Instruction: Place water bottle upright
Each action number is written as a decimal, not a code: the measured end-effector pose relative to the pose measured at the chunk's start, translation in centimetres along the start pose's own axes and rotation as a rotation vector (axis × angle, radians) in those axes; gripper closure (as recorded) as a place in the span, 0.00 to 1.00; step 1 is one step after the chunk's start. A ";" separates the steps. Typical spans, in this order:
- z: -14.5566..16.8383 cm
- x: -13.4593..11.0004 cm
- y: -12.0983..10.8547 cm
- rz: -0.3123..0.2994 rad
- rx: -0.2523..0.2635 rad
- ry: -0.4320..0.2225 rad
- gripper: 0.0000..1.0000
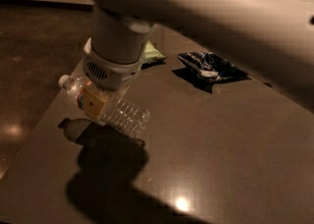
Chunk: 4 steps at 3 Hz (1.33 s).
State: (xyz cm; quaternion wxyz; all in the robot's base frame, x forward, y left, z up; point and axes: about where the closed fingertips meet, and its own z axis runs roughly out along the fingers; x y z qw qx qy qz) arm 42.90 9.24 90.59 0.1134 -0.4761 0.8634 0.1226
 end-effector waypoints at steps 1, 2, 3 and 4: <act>-2.4 -0.4 -1.0 -0.027 -0.061 -0.197 1.00; -3.8 -0.8 -1.9 -0.048 -0.103 -0.384 1.00; -5.2 -1.1 -2.9 -0.079 -0.115 -0.559 1.00; -6.5 -1.0 -3.8 -0.099 -0.123 -0.730 1.00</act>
Offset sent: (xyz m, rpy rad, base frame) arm 0.0281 -0.0333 0.0575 0.5963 -0.3245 0.2260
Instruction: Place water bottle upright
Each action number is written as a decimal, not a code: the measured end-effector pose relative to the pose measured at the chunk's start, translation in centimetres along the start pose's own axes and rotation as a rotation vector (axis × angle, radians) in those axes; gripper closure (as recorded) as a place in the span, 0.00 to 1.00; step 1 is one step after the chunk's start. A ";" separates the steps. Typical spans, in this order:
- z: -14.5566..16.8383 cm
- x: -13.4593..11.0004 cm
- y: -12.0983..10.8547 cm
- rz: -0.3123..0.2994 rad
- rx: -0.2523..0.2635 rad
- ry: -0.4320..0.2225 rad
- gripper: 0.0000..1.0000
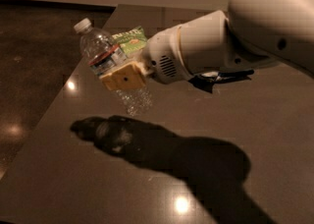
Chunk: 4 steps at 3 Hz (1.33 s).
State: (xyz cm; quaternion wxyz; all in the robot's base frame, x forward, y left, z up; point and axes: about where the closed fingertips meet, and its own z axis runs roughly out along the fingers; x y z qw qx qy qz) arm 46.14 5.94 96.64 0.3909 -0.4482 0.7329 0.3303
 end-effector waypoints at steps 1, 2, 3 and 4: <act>-1.4 0.5 -0.7 -0.052 0.017 -0.118 1.00; -2.7 1.4 -1.3 -0.136 0.032 -0.213 1.00; -3.6 2.8 -1.8 -0.212 0.042 -0.271 1.00; -4.4 4.6 -2.4 -0.220 0.042 -0.333 1.00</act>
Offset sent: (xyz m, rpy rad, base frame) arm -0.0016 -0.0627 -0.0060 0.2053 -0.4214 0.0489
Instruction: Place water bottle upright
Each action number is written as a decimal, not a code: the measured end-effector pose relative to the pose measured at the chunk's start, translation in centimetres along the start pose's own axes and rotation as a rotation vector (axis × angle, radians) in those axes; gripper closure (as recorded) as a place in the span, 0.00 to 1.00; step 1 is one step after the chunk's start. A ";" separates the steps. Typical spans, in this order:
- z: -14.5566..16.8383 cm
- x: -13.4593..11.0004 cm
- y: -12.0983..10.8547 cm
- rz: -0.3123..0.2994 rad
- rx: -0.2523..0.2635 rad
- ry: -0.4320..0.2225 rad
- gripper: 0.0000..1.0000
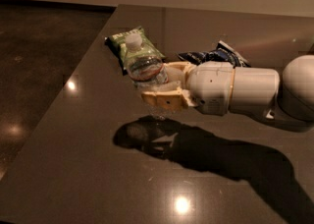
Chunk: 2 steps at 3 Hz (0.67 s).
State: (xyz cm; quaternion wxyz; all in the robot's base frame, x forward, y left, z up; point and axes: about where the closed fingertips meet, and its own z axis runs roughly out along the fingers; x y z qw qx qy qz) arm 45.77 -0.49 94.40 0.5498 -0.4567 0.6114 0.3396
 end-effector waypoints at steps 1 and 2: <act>-0.8 1.1 -0.2 0.026 0.001 -0.067 1.00; -1.4 1.8 -0.4 0.048 0.003 -0.120 1.00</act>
Offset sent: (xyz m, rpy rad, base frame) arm -0.0008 -0.0324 -0.0234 0.2070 0.0039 -0.0104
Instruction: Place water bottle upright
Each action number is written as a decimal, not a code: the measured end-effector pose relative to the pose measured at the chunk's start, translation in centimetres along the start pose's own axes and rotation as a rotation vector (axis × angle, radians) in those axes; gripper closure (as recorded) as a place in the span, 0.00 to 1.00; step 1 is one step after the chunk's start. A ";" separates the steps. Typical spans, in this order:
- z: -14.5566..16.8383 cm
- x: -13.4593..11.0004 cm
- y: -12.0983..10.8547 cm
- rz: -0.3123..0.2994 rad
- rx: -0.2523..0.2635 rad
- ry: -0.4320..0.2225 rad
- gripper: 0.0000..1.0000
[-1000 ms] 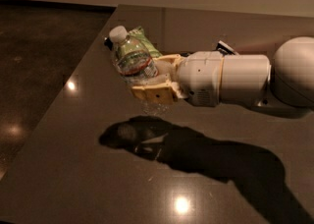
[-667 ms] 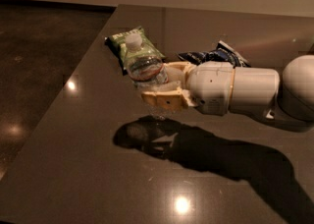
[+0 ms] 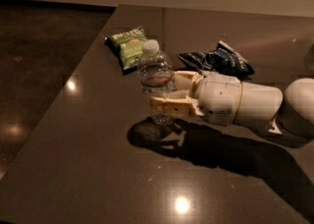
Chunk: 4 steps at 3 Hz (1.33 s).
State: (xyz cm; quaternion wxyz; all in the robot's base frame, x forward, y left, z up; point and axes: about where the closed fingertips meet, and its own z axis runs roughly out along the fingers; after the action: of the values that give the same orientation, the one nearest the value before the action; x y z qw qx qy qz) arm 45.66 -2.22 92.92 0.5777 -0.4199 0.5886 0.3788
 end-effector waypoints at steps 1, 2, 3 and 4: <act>-0.5 0.7 0.0 0.009 0.002 -0.024 1.00; -0.9 1.3 -0.1 0.026 0.011 -0.035 1.00; -1.1 1.7 -0.2 0.042 0.017 -0.037 1.00; -1.3 2.0 -0.4 0.062 0.030 -0.052 0.82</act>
Offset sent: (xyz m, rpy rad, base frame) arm -0.0007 -0.0191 -0.0195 0.0632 0.0263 -0.0310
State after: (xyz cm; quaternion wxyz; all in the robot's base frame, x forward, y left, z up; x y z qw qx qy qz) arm 45.62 -3.70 91.03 0.5870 -0.3826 0.5918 0.3985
